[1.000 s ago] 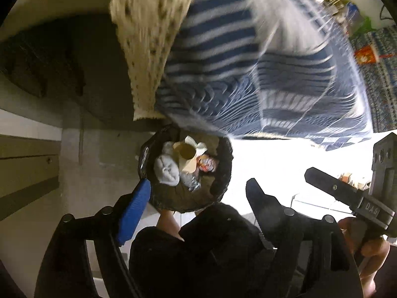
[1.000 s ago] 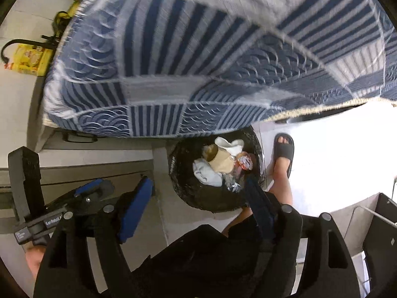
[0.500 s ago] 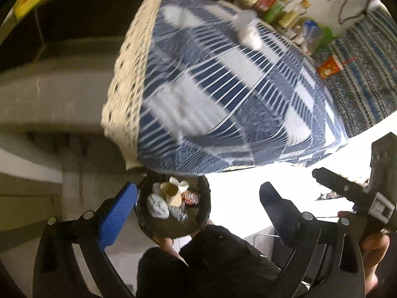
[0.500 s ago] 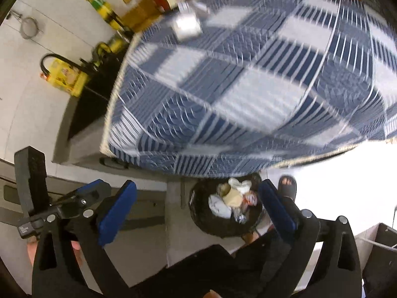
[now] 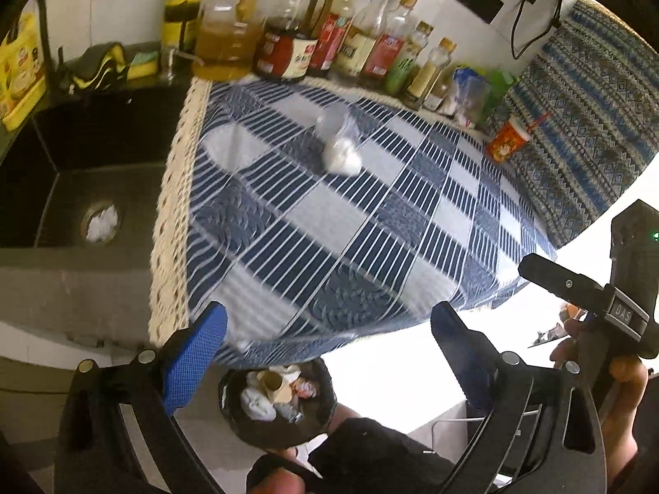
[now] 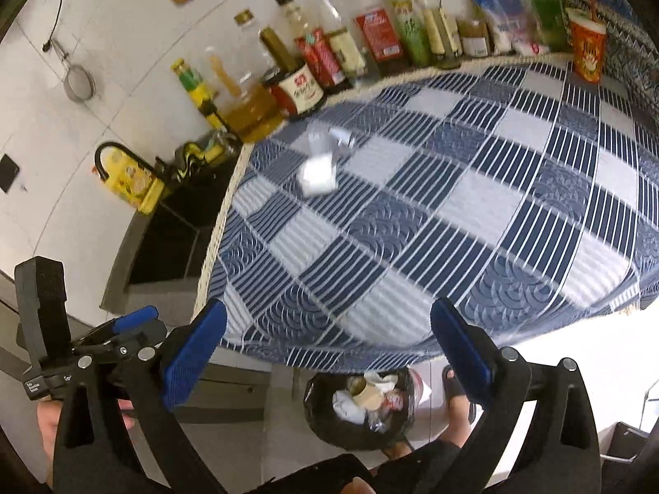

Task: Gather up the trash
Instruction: 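Raise both tools back over the counter toward the remaining tissues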

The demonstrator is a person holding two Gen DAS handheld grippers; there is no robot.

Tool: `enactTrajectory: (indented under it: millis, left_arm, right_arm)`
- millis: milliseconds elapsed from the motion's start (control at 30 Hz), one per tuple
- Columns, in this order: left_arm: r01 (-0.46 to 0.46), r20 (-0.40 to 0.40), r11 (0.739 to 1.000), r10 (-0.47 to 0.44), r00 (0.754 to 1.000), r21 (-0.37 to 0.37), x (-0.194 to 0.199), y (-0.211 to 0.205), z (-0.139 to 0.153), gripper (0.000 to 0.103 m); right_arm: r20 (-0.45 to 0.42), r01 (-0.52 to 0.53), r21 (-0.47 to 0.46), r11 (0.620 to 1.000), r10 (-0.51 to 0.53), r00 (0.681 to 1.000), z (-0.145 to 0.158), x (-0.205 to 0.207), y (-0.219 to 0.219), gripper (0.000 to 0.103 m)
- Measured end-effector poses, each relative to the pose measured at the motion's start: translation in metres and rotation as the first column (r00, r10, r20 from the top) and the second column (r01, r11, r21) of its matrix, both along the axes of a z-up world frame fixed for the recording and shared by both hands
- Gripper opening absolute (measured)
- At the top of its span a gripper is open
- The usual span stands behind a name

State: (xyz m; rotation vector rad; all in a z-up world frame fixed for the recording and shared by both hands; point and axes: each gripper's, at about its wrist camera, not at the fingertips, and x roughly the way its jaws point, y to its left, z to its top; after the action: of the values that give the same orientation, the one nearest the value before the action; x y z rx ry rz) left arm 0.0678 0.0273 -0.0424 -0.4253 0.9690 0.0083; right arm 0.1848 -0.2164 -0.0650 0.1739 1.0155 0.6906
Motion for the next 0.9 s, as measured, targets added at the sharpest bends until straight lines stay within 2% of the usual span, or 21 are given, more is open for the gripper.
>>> enactTrajectory:
  millis: [200, 367, 533, 667, 900]
  left_arm:
    - [0.001, 0.021, 0.999, -0.002, 1.000, 0.035, 0.034, -0.011, 0.017, 0.096]
    - [0.010, 0.028, 0.997, -0.012, 1.000, 0.082, 0.065, -0.019, 0.028, 0.096]
    - [-0.004, 0.040, 0.995, 0.000, 0.999, 0.095, 0.091, -0.020, 0.035, 0.096]
    - [-0.002, 0.009, 0.993, 0.000, 1.000, 0.121, 0.116, -0.023, 0.033, 0.096]
    - [-0.011, -0.051, 0.992, 0.018, 0.999, 0.125, 0.157, -0.030, 0.013, 0.096]
  right_arm:
    - [0.031, -0.026, -0.008, 1.000, 0.026, 0.999, 0.016, 0.033, -0.013, 0.098]
    - [0.105, -0.026, -0.036, 0.999, 0.029, 0.994, 0.025, 0.060, -0.021, 0.098]
    - [0.152, -0.072, -0.050, 0.996, 0.079, 0.985, 0.033, 0.089, -0.028, 0.098]
    - [0.148, -0.107, -0.045, 0.993, 0.113, 0.983, 0.032, 0.114, -0.031, 0.098]
    - [0.131, -0.156, -0.041, 0.987, 0.160, 0.978, 0.020, 0.153, -0.034, 0.098]
